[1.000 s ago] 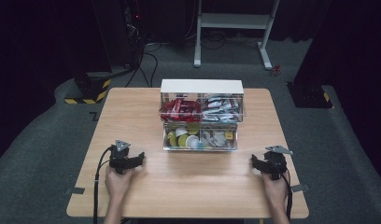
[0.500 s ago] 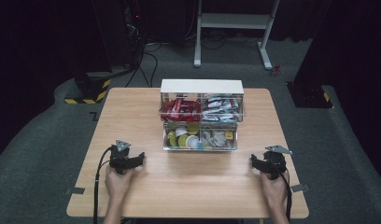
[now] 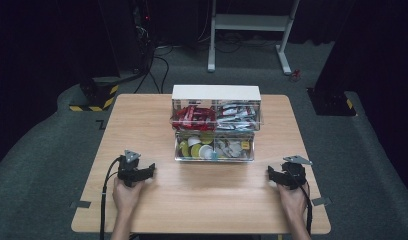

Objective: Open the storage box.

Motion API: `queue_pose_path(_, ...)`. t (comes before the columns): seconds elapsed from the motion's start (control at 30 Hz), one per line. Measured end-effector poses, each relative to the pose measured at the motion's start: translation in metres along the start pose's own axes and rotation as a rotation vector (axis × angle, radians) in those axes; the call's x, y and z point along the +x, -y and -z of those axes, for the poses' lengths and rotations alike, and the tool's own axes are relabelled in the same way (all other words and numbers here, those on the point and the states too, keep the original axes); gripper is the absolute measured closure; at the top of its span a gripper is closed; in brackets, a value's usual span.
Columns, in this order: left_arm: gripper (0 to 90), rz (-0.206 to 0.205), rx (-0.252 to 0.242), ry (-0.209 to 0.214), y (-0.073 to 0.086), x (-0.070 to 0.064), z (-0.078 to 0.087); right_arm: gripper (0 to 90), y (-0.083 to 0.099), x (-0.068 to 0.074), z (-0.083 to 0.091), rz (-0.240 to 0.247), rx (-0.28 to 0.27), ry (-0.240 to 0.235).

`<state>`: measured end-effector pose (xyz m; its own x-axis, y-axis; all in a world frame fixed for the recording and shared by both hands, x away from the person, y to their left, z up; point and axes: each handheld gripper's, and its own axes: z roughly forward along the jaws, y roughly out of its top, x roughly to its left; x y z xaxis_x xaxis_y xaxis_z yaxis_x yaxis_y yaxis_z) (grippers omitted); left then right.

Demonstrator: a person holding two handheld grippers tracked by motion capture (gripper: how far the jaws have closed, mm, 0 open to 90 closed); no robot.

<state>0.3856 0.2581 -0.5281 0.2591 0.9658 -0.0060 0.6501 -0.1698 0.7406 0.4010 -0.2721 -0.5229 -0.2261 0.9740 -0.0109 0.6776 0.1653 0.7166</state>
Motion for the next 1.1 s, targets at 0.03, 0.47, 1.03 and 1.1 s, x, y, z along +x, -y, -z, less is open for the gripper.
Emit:
queue_pose_path(0.03,21.8,-0.004,-0.001,0.000,0.000,0.000,0.000,20.8,0.000,0.000,0.000,0.001,0.000,0.000)
queue_pose_path(0.47,22.0,-0.002,-0.002,0.004,0.000,0.001,0.000,36.7,0.005,0.014,0.012,0.029,-0.062,0.000)
queue_pose_path(1.03,22.0,-0.007,-0.003,0.000,0.000,0.000,-0.001,45.5,0.008,0.028,0.032,0.061,-0.077,-0.111)
queue_pose_path(1.1,22.0,-0.007,-0.003,0.000,0.000,0.000,-0.001,46.8,0.006,0.030,0.035,0.067,-0.079,-0.124)
